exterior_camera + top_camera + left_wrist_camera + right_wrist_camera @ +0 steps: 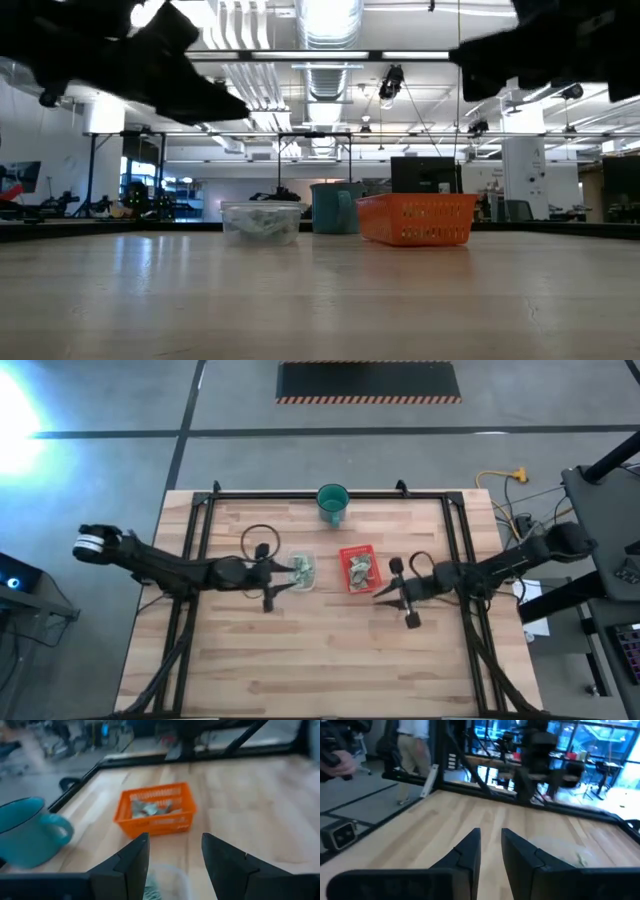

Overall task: Pick and place items into bin
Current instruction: Return to Home Position

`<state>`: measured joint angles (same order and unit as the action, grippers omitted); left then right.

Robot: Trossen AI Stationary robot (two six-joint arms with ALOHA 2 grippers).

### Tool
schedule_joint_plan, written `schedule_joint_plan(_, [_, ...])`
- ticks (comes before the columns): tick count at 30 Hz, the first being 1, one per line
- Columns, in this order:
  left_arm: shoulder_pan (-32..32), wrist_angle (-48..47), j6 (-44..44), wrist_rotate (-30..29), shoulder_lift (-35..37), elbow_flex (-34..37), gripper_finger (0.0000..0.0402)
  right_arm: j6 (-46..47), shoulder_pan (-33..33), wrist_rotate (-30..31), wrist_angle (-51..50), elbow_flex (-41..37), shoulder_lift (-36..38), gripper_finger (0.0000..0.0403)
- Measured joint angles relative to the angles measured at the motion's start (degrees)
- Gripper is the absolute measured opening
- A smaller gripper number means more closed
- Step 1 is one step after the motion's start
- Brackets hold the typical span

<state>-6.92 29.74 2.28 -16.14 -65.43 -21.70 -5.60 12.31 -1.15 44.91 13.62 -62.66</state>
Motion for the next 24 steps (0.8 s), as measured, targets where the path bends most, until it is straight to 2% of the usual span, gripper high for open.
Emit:
schedule_joint_plan(5, [-1.66,10.74,0.83,1.31,4.77,7.79,0.0165,1.42,-9.29,-8.16,0.49,-2.97,2.09,0.0066])
schedule_joint_plan(11, [-2.46,15.99,1.68,1.23,7.91,12.5,0.0165,0.22,-17.58,-17.18,0.7,-2.88,2.52,0.0074])
schedule_joint_plan(17, [-3.24,20.54,1.68,1.22,10.01,17.06,0.0165,-0.8,-23.0,-17.32,1.66,-6.26,5.64,0.0081])
schedule_joint_plan(21, [-3.71,24.39,1.93,1.06,12.16,20.9,0.0165,0.71,-25.39,-16.92,9.45,-12.68,10.39,0.0082])
schedule_joint_plan(24, [-3.8,24.27,2.97,0.93,14.1,21.21,0.0165,1.83,-26.14,-17.06,6.44,-12.99,14.09,0.0078])
